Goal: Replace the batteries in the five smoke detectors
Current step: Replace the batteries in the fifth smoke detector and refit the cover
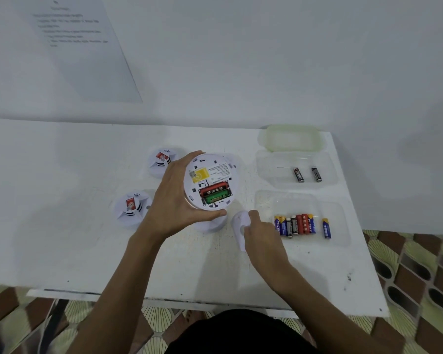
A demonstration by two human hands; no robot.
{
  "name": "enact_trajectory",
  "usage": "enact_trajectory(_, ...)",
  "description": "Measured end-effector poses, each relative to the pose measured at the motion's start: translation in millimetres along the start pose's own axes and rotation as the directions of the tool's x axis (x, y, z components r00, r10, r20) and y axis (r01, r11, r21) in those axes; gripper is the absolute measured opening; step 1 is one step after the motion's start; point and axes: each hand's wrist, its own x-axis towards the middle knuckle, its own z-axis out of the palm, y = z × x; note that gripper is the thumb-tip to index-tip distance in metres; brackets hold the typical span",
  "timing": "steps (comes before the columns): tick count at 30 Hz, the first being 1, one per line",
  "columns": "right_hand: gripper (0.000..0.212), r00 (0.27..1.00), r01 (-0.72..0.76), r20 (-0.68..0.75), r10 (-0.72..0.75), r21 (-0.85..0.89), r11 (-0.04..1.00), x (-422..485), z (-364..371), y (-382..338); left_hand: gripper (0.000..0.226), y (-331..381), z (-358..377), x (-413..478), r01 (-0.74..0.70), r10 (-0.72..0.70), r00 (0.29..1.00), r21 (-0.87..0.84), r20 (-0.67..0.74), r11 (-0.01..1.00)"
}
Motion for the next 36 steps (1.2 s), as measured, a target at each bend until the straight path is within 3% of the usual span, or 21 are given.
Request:
enact_trajectory(3, 0.044, 0.994, 0.055, -0.085, -0.073, -0.196, 0.979, -1, 9, 7, 0.097, -1, 0, -3, 0.011, -0.011, 1.0, 0.005, 0.007, 1.0)
enact_trajectory(10, 0.06, 0.998, 0.031, -0.044, -0.049, -0.336, 0.941, -1, 11, 5, 0.091, 1, 1, -5, -0.023, 0.023, 1.0, -0.002, 0.011, 1.0)
enact_trajectory(13, 0.049, 0.994, 0.061, -0.078, -0.082, -0.243, 0.968, 0, -9, -5, 0.091, 0, -1, -6, -0.021, 0.021, 1.0, -0.013, 0.007, 1.0)
enact_trajectory(16, 0.013, 0.994, 0.03, -0.108, -0.015, 0.131, 0.991, 1, -41, -18, 0.09, 0, -2, -6, -0.038, 0.038, 0.999, -0.016, -0.001, 0.999)
enact_trajectory(18, 0.008, 0.983, 0.056, -0.184, 0.022, 0.41, 0.91, -2, -64, -29, 0.09, 1, -1, -5, -0.041, 0.041, 0.999, -0.019, 0.0, 0.999)
enact_trajectory(21, 0.01, 0.972, 0.102, -0.23, 0.048, 0.598, 0.795, -3, -88, -47, 0.088, -1, 2, -4, -0.054, 0.054, 0.999, -0.031, -0.001, 0.998)
enact_trajectory(25, 0.01, 0.982, 0.085, -0.186, 0.038, 0.61, 0.788, 0, -86, -57, 0.089, -2, 6, -2, -0.066, 0.066, 0.998, -0.015, -0.016, 0.998)
enact_trajectory(36, 0.006, 0.943, 0.105, -0.324, 0.08, 0.517, 0.85, -3, -77, -70, 0.088, 10, 6, -1, -0.115, 0.115, 0.991, 0.014, -0.06, 0.993)
